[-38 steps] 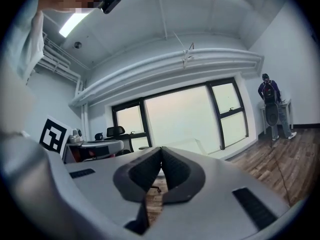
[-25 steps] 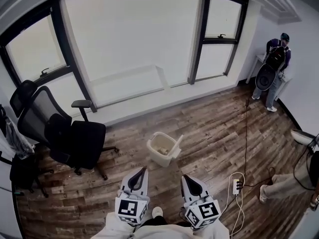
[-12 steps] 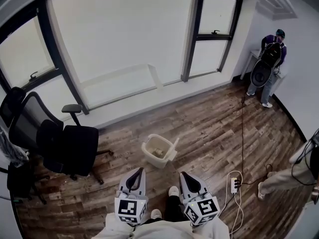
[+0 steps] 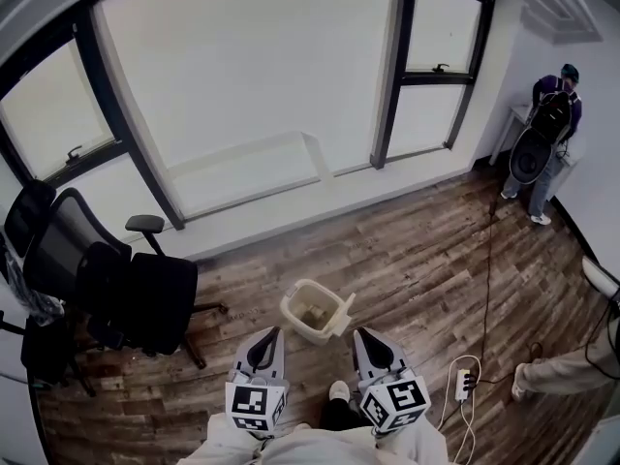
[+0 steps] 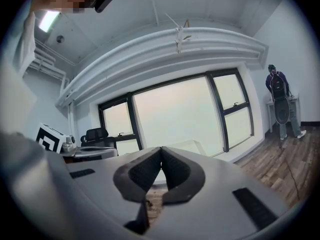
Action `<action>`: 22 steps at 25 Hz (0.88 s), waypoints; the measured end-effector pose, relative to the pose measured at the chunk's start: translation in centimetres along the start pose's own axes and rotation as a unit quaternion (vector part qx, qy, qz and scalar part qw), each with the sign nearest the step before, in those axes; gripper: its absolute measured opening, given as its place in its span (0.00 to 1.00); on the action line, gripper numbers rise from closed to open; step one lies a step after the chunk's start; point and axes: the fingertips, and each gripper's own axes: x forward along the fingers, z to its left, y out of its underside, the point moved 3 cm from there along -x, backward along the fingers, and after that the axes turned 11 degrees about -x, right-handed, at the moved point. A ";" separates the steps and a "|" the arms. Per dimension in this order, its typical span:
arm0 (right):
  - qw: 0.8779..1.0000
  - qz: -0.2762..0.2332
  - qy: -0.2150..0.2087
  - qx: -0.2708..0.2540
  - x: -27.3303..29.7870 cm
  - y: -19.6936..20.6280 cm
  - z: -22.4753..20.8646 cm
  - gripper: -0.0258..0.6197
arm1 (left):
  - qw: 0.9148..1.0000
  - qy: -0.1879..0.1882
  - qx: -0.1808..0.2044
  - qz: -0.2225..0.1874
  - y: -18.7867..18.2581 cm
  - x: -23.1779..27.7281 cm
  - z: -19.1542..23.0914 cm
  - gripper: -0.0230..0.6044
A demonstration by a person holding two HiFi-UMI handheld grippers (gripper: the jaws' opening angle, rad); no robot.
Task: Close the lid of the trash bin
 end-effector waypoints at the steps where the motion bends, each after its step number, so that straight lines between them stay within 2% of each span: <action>1: 1.000 -0.003 -0.003 -0.002 0.7 -0.3 -1.1 0.08 | 1.000 0.000 0.001 0.000 -0.2 1.1 -0.3 0.05; 10: 0.999 0.006 -0.028 0.020 5.6 0.0 -9.2 0.08 | 1.000 -0.015 0.010 0.002 -1.5 9.1 -2.8 0.05; 16: 0.999 0.024 -0.030 0.037 7.1 2.7 -12.6 0.08 | 0.999 -0.025 0.009 0.022 -0.1 12.1 -3.6 0.05; 22: 0.996 0.067 -0.032 0.048 9.4 5.8 -12.8 0.08 | 0.998 -0.044 -0.010 0.049 1.7 13.6 -0.5 0.05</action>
